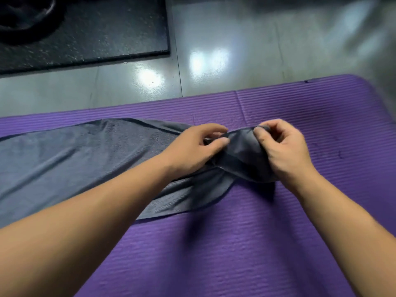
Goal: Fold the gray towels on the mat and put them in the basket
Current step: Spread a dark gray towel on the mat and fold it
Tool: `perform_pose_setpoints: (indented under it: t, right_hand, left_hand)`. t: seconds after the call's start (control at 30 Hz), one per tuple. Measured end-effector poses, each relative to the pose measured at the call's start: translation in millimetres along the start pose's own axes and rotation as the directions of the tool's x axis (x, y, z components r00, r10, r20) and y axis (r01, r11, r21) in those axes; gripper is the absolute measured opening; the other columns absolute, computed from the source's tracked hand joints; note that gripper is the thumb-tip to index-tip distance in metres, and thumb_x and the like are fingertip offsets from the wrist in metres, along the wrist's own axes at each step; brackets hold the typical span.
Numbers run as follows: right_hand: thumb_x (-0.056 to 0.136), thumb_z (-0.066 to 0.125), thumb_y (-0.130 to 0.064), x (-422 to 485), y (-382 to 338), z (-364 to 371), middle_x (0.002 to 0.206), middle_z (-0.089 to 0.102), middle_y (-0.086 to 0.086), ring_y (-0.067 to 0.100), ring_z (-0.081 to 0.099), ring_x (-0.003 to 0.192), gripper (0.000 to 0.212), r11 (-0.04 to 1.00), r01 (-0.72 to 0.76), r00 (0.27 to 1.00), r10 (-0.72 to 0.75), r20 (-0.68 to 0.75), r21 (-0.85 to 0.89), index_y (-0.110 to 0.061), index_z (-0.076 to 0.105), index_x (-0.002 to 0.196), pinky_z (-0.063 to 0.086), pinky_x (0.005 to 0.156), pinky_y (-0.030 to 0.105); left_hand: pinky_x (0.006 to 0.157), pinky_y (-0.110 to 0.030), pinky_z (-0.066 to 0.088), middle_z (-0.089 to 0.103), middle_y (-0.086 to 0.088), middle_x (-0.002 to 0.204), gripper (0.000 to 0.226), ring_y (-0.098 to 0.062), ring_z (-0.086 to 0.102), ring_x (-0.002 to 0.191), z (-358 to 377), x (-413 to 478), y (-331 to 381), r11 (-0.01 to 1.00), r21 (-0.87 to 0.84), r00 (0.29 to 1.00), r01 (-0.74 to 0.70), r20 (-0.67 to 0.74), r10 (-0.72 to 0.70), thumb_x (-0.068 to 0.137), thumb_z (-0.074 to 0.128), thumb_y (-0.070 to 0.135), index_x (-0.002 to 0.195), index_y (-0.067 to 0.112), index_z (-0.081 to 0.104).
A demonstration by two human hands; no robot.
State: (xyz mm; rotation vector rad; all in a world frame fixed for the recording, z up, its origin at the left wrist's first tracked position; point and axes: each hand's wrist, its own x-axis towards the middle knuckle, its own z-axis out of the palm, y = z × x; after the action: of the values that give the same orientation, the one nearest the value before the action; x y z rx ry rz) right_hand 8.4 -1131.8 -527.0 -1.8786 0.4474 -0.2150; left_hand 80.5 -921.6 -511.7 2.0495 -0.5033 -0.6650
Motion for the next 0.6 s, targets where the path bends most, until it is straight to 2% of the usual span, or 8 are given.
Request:
perform_pose_setpoints:
  t: [0.07,0.17,0.2,0.27,0.33,0.43,0.53,0.6]
  right_hand:
    - [0.095,0.068,-0.015,8,-9,-6,0.077,0.063,-0.013,-0.001,0.057,0.070,0.016,0.998,0.015,0.998,-0.011,-0.067,0.064,-0.025,0.064,0.083,0.047,0.071,0.019]
    - [0.094,0.069,-0.020,28,-21,-19,0.079,0.065,-0.009,0.003,0.059,0.073,0.013,0.996,0.048,0.991,-0.038,-0.131,0.071,-0.026,0.065,0.083,0.049,0.072,0.021]
    - [0.091,0.070,-0.023,42,-20,-22,0.079,0.067,-0.007,0.005,0.060,0.074,0.012,0.997,0.019,0.992,-0.010,-0.130,0.072,-0.026,0.066,0.081,0.051,0.073,0.023]
    - [0.084,0.073,-0.031,77,-10,-23,0.083,0.072,0.001,0.011,0.064,0.076,0.011,0.991,-0.098,0.986,0.109,-0.124,0.085,-0.023,0.069,0.077,0.054,0.075,0.031]
    - [0.079,0.074,-0.036,111,5,-21,0.088,0.075,0.003,0.018,0.070,0.082,0.015,0.971,-0.216,0.958,0.232,-0.169,0.104,-0.022,0.070,0.075,0.060,0.081,0.037]
    - [0.085,0.075,-0.036,131,28,-18,0.097,0.075,0.006,0.023,0.072,0.088,0.017,0.937,-0.331,0.916,0.347,-0.202,0.108,-0.021,0.068,0.083,0.061,0.082,0.042]
    - [0.086,0.075,-0.049,110,32,-27,0.106,0.071,0.010,0.022,0.072,0.084,0.046,0.862,-0.478,0.874,0.486,-0.008,0.170,-0.016,0.059,0.112,0.062,0.065,0.036]
    - [0.086,0.072,-0.056,80,33,-40,0.093,0.070,0.007,0.018,0.071,0.071,0.054,0.842,-0.529,0.849,0.522,0.089,0.105,-0.013,0.055,0.115,0.058,0.057,0.030]
  left_hand:
    - [0.091,-0.029,0.054,0.073,0.010,0.103,0.024,-0.002,0.066,0.095,8,12,10,0.997,0.082,1.000,-0.012,-0.021,0.014,0.093,0.071,0.034,0.116,0.027,0.070]
    - [0.091,-0.035,0.051,0.072,0.011,0.090,0.005,-0.014,0.066,0.091,2,32,10,0.985,0.168,0.953,0.047,-0.302,0.007,0.089,0.072,0.028,0.092,0.026,0.068]
    - [0.094,-0.032,0.046,0.072,0.011,0.093,0.005,-0.015,0.066,0.097,-2,38,10,0.977,0.198,0.909,0.082,-0.416,0.008,0.089,0.071,0.027,0.090,0.029,0.067]
    - [0.098,-0.031,0.036,0.070,0.009,0.113,0.015,-0.018,0.059,0.115,-5,48,13,0.941,0.305,0.822,0.148,-0.567,0.055,0.091,0.068,0.027,0.105,0.031,0.069]
    - [0.105,-0.038,0.034,0.060,0.003,0.130,0.029,-0.021,0.049,0.128,1,50,14,0.934,0.303,0.829,0.192,-0.559,0.011,0.094,0.065,0.031,0.122,0.027,0.064]
    - [0.106,-0.042,0.034,0.055,-0.002,0.132,0.032,-0.026,0.046,0.128,23,26,4,0.910,0.361,0.898,0.206,-0.438,-0.029,0.094,0.061,0.036,0.124,0.026,0.063]
    - [0.115,-0.050,0.029,0.048,-0.009,0.143,0.043,-0.032,0.040,0.137,44,-14,-21,0.815,0.536,0.940,0.221,-0.340,-0.031,0.091,0.051,0.048,0.127,0.028,0.062]
    - [0.122,-0.060,0.006,0.018,-0.014,0.165,0.060,-0.032,0.010,0.154,53,-34,-41,0.718,0.631,0.953,0.293,-0.254,-0.166,0.093,0.039,0.060,0.149,0.038,0.040]
